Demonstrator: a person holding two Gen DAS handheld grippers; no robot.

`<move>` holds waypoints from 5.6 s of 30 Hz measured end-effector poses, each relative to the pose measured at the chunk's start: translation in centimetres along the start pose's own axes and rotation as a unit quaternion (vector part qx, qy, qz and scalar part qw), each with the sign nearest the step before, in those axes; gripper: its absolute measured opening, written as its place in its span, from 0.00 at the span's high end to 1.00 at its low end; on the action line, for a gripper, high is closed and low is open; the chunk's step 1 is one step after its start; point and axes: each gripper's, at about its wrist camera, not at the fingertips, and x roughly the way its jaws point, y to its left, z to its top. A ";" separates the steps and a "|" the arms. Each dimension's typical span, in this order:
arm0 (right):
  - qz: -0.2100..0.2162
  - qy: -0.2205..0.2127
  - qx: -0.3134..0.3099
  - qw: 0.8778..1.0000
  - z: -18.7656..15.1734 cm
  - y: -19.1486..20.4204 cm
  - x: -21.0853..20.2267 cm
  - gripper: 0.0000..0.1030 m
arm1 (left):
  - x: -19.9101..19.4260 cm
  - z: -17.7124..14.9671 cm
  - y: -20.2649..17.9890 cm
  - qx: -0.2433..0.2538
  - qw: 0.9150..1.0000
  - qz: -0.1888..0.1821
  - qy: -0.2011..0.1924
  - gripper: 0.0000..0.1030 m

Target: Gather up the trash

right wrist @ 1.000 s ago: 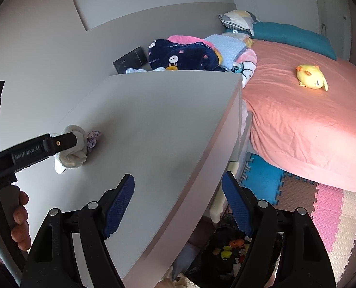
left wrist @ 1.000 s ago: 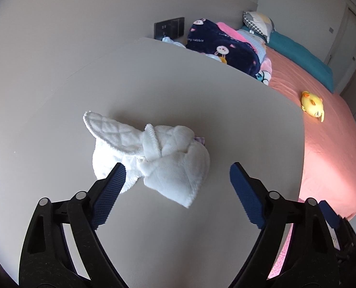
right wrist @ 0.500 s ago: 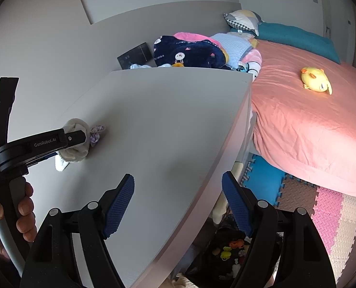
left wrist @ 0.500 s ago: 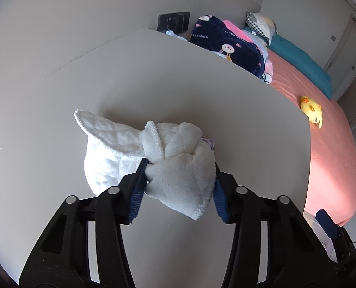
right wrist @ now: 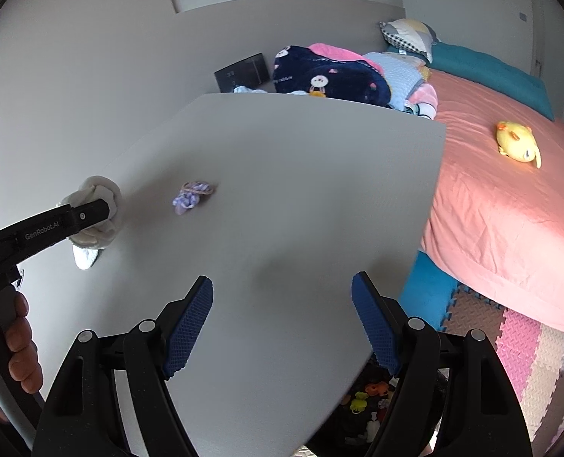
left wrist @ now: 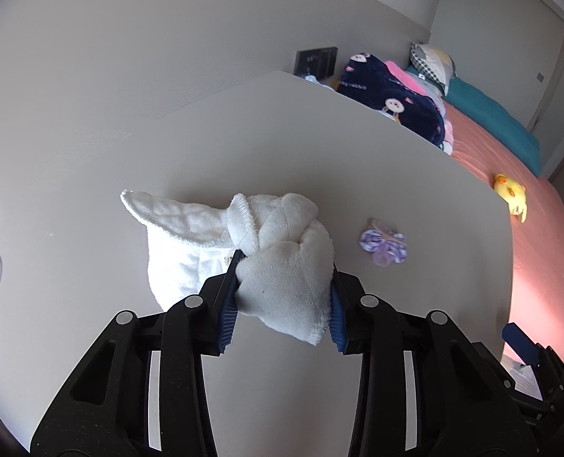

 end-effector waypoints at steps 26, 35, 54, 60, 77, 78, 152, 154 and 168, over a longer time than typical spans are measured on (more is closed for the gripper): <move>-0.014 0.022 -0.045 0.999 5.2 7.9 7.2 0.31 | 1.2 -0.2 5.5 0.011 0.998 0.069 0.001 0.63; -0.025 0.025 -0.076 0.997 6.1 8.9 8.6 0.57 | 1.3 -0.1 5.4 0.016 0.997 0.072 0.000 0.63; 0.000 0.033 -0.082 0.996 5.7 8.5 7.0 0.82 | 1.4 -0.5 4.2 0.044 0.995 0.085 -0.005 0.63; 0.009 0.023 -0.080 0.996 5.4 7.5 4.6 0.82 | 0.6 -0.9 2.7 0.056 0.995 0.079 -0.006 0.63; 0.020 -0.004 -0.036 0.999 2.4 2.8 -2.9 0.82 | -5.4 -3.4 -4.1 0.112 0.992 0.053 -0.034 0.63; 0.020 -0.006 -0.034 0.999 2.2 2.5 -3.4 0.82 | -5.8 -3.8 -4.6 0.114 0.992 0.050 -0.035 0.63; -0.125 -0.033 0.097 0.987 -10.2 -17.5 -16.3 0.33 | -10.7 -16.4 -23.3 0.333 0.941 -0.057 -0.015 0.08; -0.123 -0.033 0.098 0.987 -10.2 -17.6 -16.3 0.33 | -10.8 -16.3 -23.0 0.329 0.942 -0.061 -0.014 0.08; -0.088 -0.048 0.085 0.991 -9.2 -13.4 -15.6 0.14 | -10.7 -14.6 -18.8 0.279 0.958 -0.072 0.001 0.08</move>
